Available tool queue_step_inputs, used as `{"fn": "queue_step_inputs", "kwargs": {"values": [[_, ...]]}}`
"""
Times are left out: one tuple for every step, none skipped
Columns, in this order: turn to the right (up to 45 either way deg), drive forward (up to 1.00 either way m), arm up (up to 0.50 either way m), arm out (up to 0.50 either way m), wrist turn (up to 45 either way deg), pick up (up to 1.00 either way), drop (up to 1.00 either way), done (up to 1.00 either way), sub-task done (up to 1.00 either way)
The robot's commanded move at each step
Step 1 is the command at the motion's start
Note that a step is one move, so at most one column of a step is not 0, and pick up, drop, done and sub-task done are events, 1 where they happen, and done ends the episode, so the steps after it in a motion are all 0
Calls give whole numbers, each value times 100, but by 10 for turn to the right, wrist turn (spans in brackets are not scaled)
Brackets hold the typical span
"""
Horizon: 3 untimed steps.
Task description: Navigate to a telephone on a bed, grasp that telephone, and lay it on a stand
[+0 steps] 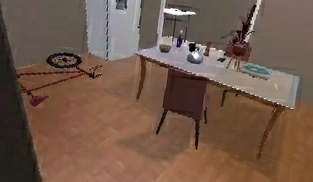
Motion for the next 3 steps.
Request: {"fn": "queue_step_inputs", "kwargs": {"values": [[0,100,0,0,0,0,0,0,0],[-450,0,0,0,0,0,0,0,0],[-120,0,0,0,0,0,0,0,0]]}}
